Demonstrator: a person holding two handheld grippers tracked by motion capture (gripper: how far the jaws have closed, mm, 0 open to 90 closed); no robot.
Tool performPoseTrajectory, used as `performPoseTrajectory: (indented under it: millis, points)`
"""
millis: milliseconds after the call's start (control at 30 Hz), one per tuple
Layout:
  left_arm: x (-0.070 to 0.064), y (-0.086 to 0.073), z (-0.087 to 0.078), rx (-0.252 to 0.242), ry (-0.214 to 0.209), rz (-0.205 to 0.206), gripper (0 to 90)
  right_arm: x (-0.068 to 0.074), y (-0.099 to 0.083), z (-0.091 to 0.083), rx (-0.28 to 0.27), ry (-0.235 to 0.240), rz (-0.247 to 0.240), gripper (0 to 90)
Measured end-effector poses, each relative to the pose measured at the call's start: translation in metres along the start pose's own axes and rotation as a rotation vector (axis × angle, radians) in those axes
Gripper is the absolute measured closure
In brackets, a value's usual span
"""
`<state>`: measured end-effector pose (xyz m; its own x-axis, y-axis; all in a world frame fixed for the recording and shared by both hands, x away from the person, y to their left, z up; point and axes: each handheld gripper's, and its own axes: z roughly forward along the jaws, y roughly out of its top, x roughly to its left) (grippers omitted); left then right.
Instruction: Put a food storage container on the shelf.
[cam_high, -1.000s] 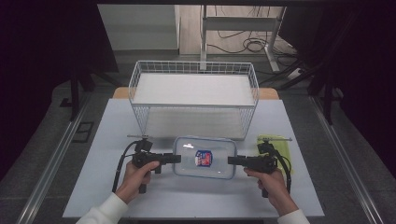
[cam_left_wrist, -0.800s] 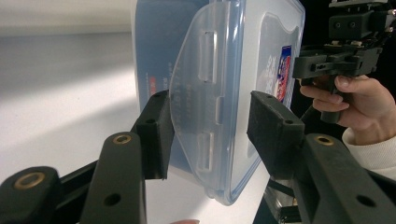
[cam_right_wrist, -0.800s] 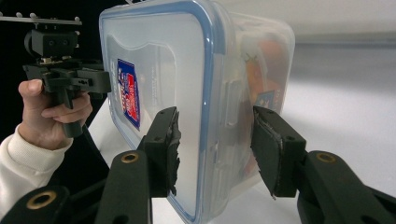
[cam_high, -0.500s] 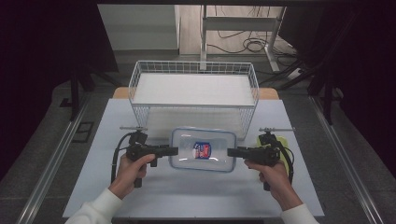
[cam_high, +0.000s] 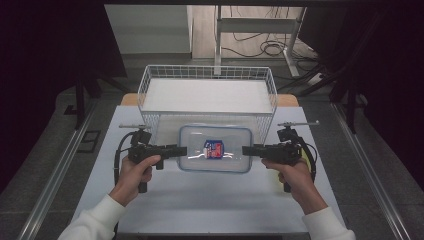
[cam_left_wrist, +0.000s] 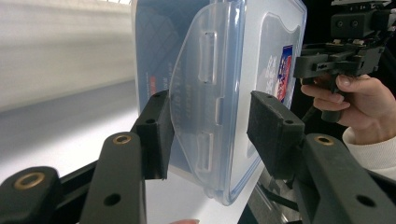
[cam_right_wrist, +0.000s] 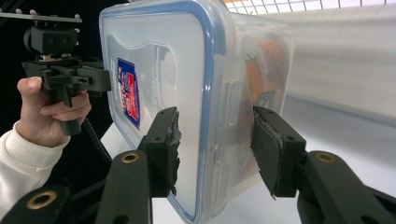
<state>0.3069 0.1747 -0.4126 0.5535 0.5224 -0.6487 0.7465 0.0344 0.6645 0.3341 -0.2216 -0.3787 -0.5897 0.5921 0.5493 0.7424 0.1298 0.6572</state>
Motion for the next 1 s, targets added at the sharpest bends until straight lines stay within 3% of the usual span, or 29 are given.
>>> performPoseTrajectory:
  millis: [533, 1000]
  points:
    - [-0.015, 0.040, -0.017, -0.042, 0.006, 0.036, 51.7, 0.022, 0.045, -0.011, -0.010, -0.009, -0.057, 52.9]
    - [-0.019, 0.077, -0.022, -0.061, 0.019, 0.059, 51.5, 0.026, 0.081, -0.015, -0.018, -0.007, -0.085, 52.9]
